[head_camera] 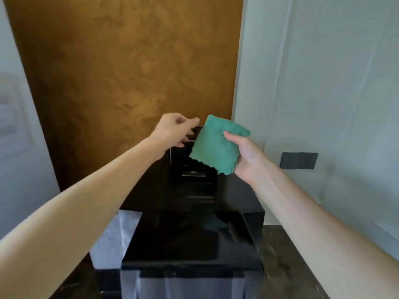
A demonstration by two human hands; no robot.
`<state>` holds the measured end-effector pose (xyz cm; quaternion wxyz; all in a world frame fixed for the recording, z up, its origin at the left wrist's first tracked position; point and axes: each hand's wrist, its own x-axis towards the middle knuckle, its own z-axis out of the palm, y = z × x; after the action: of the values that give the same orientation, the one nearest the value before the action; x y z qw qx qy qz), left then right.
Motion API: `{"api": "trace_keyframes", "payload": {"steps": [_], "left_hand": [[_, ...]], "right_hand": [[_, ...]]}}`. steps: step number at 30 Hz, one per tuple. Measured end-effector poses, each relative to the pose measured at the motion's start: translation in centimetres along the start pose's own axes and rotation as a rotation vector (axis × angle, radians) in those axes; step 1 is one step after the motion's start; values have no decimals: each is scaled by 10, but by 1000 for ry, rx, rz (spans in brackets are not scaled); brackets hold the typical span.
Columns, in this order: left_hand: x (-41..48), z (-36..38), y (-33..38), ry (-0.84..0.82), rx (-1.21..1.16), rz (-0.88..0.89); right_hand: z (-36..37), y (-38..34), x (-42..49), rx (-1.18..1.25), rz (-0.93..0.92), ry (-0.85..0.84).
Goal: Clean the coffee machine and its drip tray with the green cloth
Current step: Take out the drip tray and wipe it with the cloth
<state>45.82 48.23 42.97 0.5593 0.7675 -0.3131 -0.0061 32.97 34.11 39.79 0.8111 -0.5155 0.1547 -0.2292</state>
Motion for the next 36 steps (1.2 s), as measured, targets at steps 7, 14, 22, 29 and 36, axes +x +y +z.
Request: {"api": "trace_keyframes", "payload": {"steps": [7, 14, 22, 29, 36], "left_hand": [[77, -23, -34, 93, 330, -258], [90, -28, -64, -76, 258, -444], [92, -31, -66, -47, 217, -406], [76, -34, -59, -57, 1, -426], [43, -55, -47, -93, -34, -382]], "right_hand": [[-28, -32, 67, 68, -179, 229], [-15, -25, 112, 37, -215, 195], [-12, -18, 117, 45, -220, 204], [-11, -28, 98, 21, -266, 230], [7, -28, 52, 0, -300, 214]]}}
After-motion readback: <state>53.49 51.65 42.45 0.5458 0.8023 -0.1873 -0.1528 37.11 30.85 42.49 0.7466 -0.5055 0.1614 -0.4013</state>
